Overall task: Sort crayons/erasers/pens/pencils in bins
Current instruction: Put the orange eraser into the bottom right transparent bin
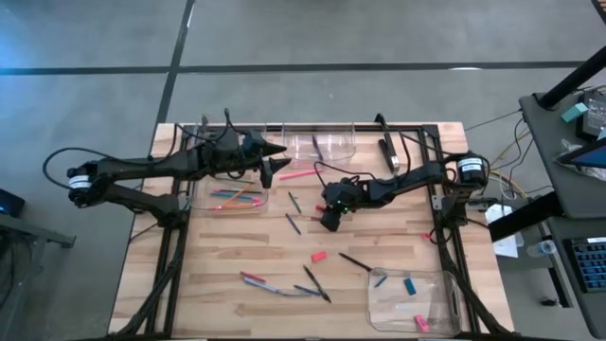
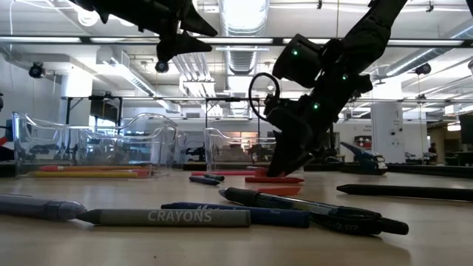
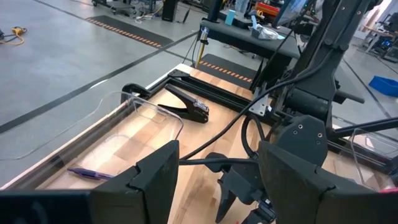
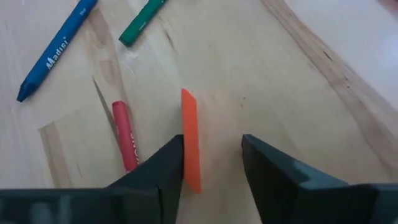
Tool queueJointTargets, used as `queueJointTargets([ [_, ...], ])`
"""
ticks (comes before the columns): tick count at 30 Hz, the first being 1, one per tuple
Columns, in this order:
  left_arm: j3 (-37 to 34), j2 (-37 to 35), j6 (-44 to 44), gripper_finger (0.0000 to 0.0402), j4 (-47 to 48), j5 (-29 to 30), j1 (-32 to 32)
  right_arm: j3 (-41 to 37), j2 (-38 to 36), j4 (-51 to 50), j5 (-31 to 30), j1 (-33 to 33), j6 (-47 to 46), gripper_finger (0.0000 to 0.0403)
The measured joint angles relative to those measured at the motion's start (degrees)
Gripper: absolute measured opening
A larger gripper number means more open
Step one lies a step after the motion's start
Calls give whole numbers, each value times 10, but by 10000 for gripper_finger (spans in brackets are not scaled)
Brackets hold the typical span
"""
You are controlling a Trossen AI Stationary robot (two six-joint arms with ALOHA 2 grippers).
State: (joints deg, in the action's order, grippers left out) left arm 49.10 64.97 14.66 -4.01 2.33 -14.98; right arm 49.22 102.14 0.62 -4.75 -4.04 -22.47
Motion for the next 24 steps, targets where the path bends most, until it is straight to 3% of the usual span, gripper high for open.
queueJointTargets([
  [11,0,0,-3,203,0,0,0,-1,-30,4,9,10,-1,22],
  [19,0,2,-4,203,0,0,0,-4,-135,-31,21,7,19,16],
  [24,0,2,-4,203,0,0,0,-4,-225,-51,83,20,64,15],
])
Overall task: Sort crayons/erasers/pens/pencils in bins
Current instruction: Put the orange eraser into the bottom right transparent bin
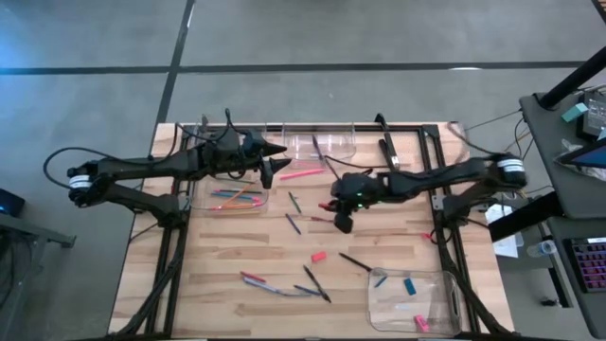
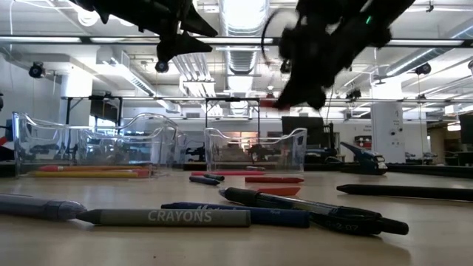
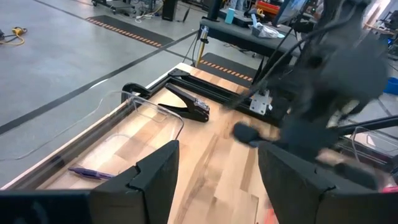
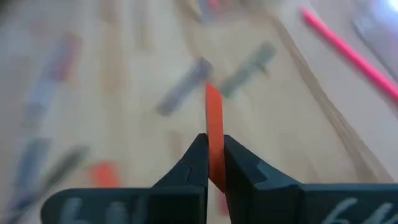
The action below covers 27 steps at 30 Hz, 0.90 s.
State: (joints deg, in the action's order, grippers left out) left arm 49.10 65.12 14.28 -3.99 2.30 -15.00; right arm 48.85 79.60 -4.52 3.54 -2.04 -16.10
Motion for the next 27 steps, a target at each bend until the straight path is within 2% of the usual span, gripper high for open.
queueJointTargets([
  [6,0,0,0,203,0,-1,0,1,-107,-62,15,44,4,14],
  [10,0,0,0,203,0,-1,0,1,-150,-125,15,84,-17,14],
  [16,0,1,-12,203,-1,-2,0,1,-180,-189,15,162,-98,13],
  [24,0,8,-14,203,-1,-2,0,2,-195,-204,16,285,-192,13],
  [27,0,12,-13,203,0,-3,0,2,-194,-221,37,330,-230,13],
])
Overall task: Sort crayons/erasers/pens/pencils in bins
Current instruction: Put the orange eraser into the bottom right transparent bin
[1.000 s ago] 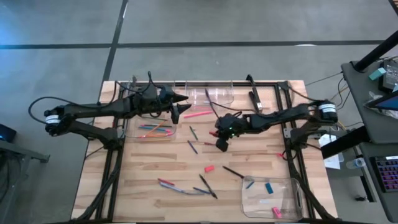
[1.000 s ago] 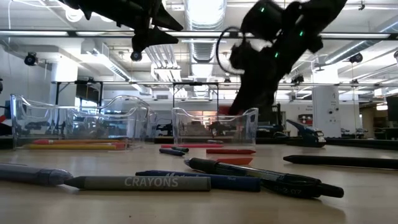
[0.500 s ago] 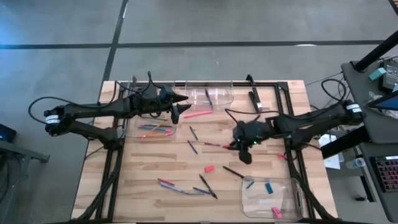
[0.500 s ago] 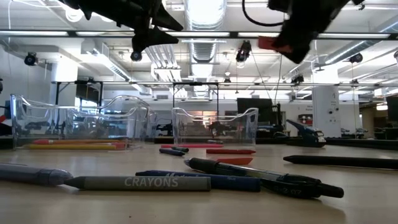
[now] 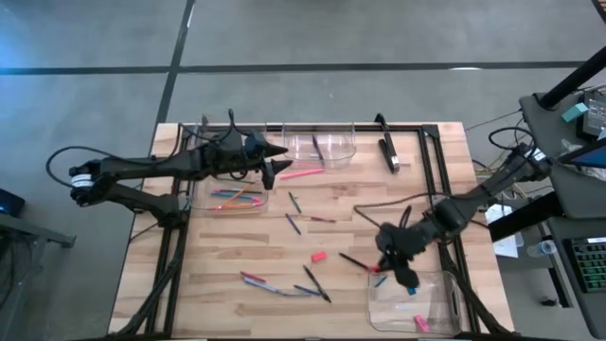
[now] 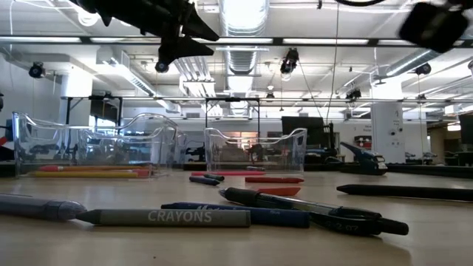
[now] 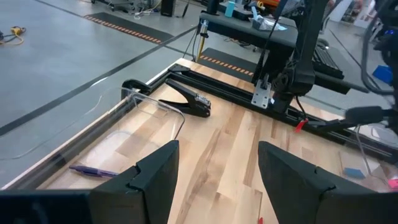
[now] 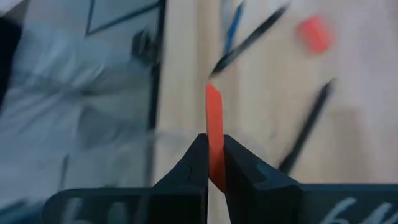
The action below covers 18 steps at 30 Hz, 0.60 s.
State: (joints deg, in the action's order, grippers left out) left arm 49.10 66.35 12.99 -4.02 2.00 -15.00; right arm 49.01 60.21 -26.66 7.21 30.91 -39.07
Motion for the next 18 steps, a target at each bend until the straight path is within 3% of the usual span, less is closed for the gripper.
queueJointTargets([
  [4,0,4,1,203,1,-2,0,0,12,-8,40,71,-53,13],
  [9,0,7,1,203,-1,-3,0,0,38,-46,34,124,-99,28],
  [18,0,24,2,203,-5,-6,0,0,72,-47,37,126,-123,169],
])
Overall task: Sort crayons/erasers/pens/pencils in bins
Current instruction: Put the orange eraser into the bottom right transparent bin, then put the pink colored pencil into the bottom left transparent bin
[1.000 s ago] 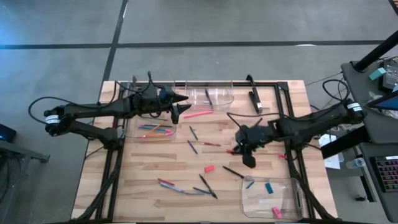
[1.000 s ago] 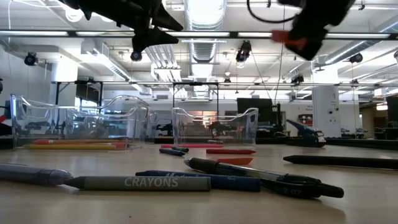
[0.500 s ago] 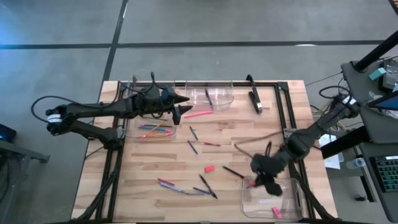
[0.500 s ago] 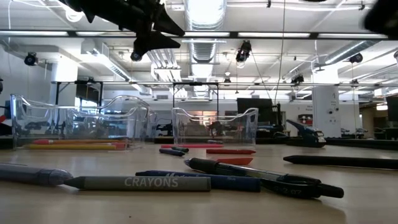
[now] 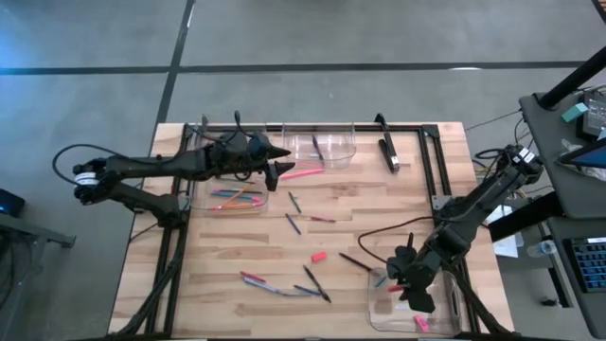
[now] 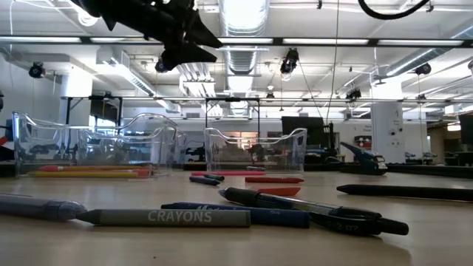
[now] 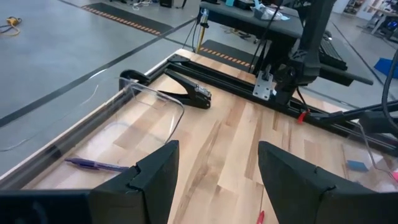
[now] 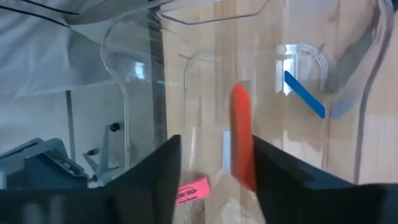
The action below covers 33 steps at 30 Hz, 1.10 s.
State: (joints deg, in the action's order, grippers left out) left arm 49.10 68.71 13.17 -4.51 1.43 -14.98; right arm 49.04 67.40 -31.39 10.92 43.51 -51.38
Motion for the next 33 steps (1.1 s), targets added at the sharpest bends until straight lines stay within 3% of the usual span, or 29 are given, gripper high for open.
queueJointTargets([
  [6,0,15,1,203,-12,-26,1,0,-13,0,-4,0,14,220],
  [17,0,33,0,203,-5,-28,2,7,-17,-3,-5,-26,27,226],
  [24,34,49,-33,203,76,-28,10,78,-17,-97,-10,-98,123,223],
  [33,68,83,-60,203,154,-27,13,139,-17,-130,-100,-194,266,223],
])
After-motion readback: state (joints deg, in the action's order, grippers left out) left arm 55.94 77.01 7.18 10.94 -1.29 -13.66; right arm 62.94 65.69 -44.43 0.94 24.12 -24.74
